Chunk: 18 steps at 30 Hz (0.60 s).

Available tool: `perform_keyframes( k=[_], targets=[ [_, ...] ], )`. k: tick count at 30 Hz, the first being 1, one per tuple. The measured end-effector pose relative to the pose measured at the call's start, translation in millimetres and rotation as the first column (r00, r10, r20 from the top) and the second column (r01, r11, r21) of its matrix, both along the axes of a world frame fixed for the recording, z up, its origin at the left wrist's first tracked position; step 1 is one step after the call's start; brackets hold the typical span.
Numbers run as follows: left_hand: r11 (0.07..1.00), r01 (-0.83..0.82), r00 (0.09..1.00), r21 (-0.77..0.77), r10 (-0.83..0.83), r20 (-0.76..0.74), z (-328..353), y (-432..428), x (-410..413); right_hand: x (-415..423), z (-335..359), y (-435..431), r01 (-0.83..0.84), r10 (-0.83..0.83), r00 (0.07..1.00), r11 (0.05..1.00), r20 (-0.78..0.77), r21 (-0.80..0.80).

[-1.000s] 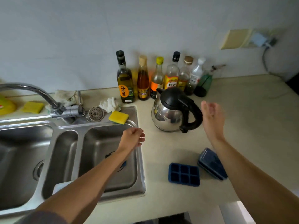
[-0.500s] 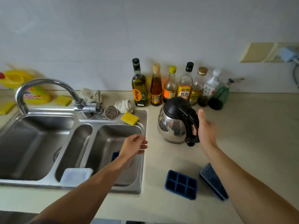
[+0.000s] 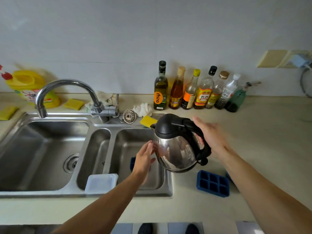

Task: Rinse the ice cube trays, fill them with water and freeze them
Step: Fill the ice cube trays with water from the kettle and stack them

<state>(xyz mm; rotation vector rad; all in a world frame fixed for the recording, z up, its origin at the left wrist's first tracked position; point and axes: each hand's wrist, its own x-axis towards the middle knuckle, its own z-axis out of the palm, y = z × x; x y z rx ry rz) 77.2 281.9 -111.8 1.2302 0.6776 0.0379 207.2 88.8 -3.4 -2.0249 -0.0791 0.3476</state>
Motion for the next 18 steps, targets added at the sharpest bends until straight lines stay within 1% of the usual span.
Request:
perform_keyframes(
  k=[2, 5, 8, 11, 18],
  targets=[
    [0.997, 0.000, 1.000, -0.077, 0.000, 0.002, -3.8, 5.4, -10.6, -9.5, 4.6, 14.6, -0.034, 0.036, 0.999, 0.997, 0.029, -0.074],
    [0.974, -0.040, 0.999, -0.223, 0.030, -0.045, -12.0, 12.2, -23.6, -20.8, 12.4, 36.9, -0.104, 0.110, 0.993, 0.986, 0.043, -0.131],
    [0.939, -0.022, 0.997, -0.344, -0.006, -0.081, -22.3, 15.3, -33.3, -25.2, 19.0, 58.2, -0.179, 0.198, 0.979, 0.952, 0.051, -0.250],
    [0.913, -0.049, 0.995, -0.405, 0.007, -0.104, -29.8, 15.8, -37.9, -25.7, 26.0, 75.5, -0.219, 0.249, 0.967, 0.913, 0.045, -0.344],
    [0.871, -0.094, 0.994, -0.483, 0.055, -0.094, -30.2, 16.5, -42.1, -25.1, 37.6, 100.4, -0.287, 0.331, 0.943, 0.854, 0.028, -0.433]
  ],
)
